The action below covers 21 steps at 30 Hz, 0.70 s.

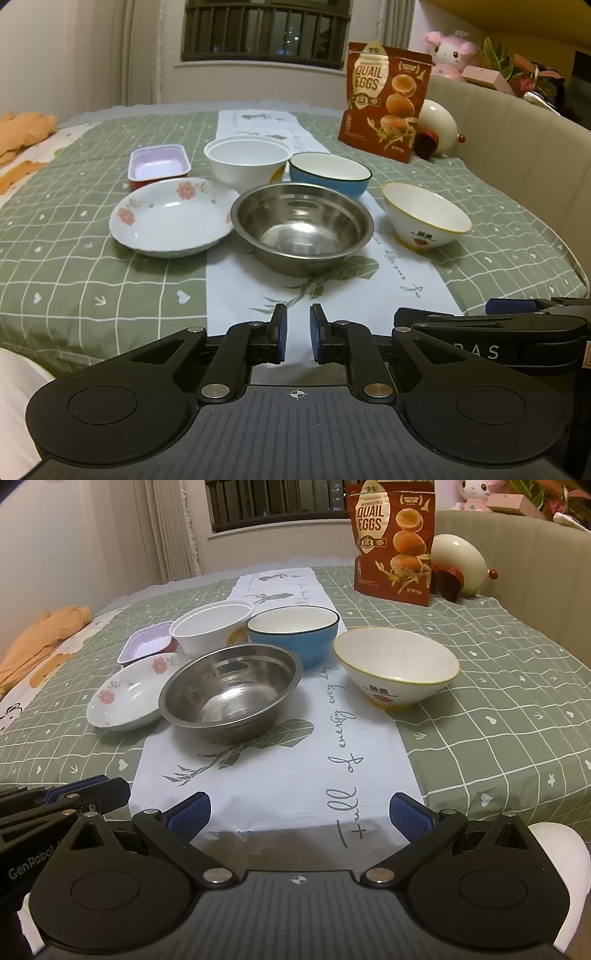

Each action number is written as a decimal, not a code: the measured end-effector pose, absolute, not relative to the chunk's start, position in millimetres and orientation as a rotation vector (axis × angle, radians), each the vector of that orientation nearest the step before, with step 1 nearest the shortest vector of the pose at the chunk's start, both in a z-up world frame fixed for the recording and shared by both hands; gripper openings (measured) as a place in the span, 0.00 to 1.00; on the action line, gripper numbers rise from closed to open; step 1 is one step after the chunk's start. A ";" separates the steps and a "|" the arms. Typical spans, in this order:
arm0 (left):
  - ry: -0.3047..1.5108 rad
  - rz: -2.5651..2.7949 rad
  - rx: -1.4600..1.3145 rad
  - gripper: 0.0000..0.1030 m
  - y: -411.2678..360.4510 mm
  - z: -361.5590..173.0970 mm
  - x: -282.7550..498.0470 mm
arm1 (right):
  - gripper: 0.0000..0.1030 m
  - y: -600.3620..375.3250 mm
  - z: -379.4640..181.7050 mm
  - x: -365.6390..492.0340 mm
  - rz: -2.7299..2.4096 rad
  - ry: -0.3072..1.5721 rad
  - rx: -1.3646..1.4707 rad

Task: Organize plates and bowls

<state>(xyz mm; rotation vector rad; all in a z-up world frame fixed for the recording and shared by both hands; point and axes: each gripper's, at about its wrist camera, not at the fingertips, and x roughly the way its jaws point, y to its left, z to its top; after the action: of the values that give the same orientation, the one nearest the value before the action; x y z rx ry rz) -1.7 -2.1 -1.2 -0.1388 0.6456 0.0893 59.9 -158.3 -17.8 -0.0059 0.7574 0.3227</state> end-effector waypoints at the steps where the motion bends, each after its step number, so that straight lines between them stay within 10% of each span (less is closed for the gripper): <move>1: 0.646 0.090 -0.139 0.15 -1.8 -1.5 -1.8 | 1.00 -158.1 -17.8 59.8 0.323 0.758 -0.006; 21: 0.650 0.091 -0.142 0.15 -1.9 -3.9 -3.1 | 1.00 -157.2 -19.3 59.8 0.323 0.756 -0.008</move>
<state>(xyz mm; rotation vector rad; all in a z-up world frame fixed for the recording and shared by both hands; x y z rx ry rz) -3.1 -1.9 -3.9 -0.1423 0.6501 0.0909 59.8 -157.2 -19.3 -0.0082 0.7556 0.3232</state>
